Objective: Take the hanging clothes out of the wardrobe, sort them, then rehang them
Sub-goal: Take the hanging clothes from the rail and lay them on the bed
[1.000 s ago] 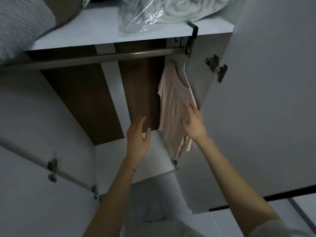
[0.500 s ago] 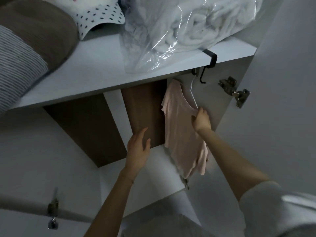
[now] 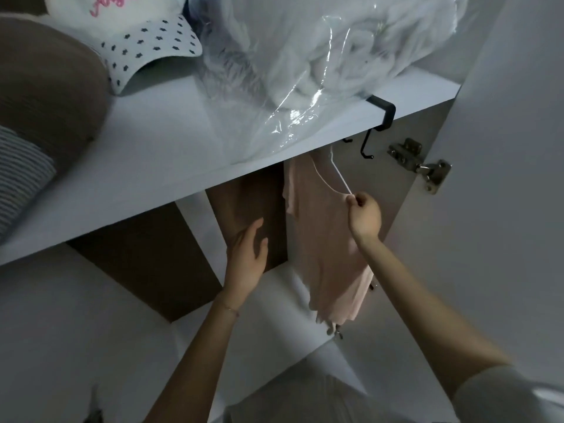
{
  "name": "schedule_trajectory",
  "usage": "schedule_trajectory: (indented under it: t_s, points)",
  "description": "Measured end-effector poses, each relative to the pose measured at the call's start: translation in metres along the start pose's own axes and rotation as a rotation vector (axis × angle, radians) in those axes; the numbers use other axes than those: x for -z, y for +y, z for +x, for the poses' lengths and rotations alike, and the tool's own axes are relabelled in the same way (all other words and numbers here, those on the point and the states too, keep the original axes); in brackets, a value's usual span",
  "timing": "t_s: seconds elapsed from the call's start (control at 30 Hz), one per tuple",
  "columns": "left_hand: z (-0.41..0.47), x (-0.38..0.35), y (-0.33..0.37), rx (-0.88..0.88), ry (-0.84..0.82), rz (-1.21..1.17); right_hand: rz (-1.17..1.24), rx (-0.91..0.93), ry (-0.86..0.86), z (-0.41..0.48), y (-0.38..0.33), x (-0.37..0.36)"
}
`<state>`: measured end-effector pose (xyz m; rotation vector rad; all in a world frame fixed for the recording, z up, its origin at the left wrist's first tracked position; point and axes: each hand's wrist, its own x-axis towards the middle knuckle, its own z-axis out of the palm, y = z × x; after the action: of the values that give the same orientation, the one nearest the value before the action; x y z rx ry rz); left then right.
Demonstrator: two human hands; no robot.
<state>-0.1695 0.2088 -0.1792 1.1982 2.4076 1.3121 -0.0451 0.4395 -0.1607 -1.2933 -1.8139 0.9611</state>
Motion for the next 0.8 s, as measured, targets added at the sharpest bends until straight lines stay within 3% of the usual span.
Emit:
schedule_trajectory:
  t_s: [0.37,0.5,0.63,0.8]
  points:
    - [0.041,-0.032,0.019,-0.118,-0.137,-0.103,0.004,0.059,-0.076,-0.073,0.037,0.052]
    - [0.049,-0.048,0.016,-0.194,-0.148,0.016,-0.076,0.055,-0.127,-0.105,0.046,0.083]
    - [0.055,-0.071,0.023,-0.242,-0.236,0.036,-0.236,0.074,-0.003,-0.134,0.052,0.122]
    - [0.027,-0.109,0.050,-0.453,-0.327,-0.063,-0.355,0.136,0.182,-0.185,0.065,0.180]
